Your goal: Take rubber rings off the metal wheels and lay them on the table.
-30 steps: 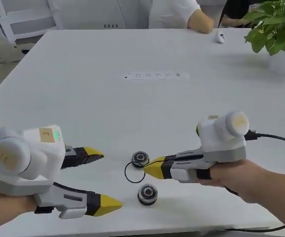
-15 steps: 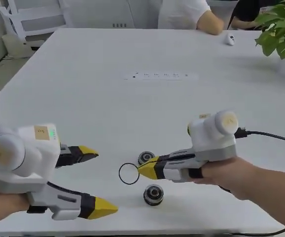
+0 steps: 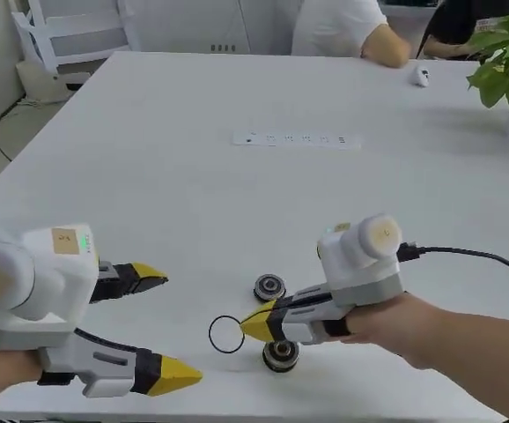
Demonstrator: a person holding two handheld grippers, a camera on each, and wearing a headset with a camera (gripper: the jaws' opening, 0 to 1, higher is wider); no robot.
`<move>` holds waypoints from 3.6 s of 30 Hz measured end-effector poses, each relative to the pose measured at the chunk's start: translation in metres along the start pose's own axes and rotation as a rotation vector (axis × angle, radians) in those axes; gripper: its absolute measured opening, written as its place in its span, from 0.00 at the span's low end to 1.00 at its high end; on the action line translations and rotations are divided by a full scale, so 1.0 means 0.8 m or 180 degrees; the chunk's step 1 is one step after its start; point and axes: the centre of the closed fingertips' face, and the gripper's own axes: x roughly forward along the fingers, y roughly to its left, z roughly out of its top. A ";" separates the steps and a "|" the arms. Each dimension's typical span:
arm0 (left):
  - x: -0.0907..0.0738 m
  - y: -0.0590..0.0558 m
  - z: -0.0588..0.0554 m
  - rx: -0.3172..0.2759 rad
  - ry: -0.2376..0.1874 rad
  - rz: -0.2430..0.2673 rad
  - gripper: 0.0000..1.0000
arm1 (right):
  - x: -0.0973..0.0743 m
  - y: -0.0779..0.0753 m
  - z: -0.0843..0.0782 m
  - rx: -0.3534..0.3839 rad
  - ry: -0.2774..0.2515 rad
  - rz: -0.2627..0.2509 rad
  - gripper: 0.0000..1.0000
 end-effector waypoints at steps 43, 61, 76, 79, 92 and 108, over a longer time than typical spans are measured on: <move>0.001 0.005 -0.001 0.0058 0.0068 0.0037 0.71 | -0.008 -0.023 0.002 -0.0220 0.0001 -0.0382 0.15; 0.019 0.009 0.017 0.0112 0.0032 -0.0033 0.69 | -0.056 -0.023 0.021 -0.0252 -0.0295 -0.0506 0.18; 0.042 0.009 0.035 0.0174 0.0042 -0.0146 0.68 | -0.093 -0.029 0.009 -0.0234 -0.0368 -0.0610 0.20; 0.047 0.010 0.037 0.0181 0.0046 -0.0158 0.67 | -0.097 -0.031 0.004 -0.0248 -0.0360 -0.0628 0.20; 0.066 0.006 0.039 0.0176 0.0057 -0.0221 0.65 | -0.095 -0.029 -0.020 -0.0230 -0.0286 -0.0621 0.22; 0.094 0.000 0.024 0.0145 0.0154 -0.0346 0.60 | -0.080 -0.025 -0.057 -0.0307 -0.0090 -0.0593 0.24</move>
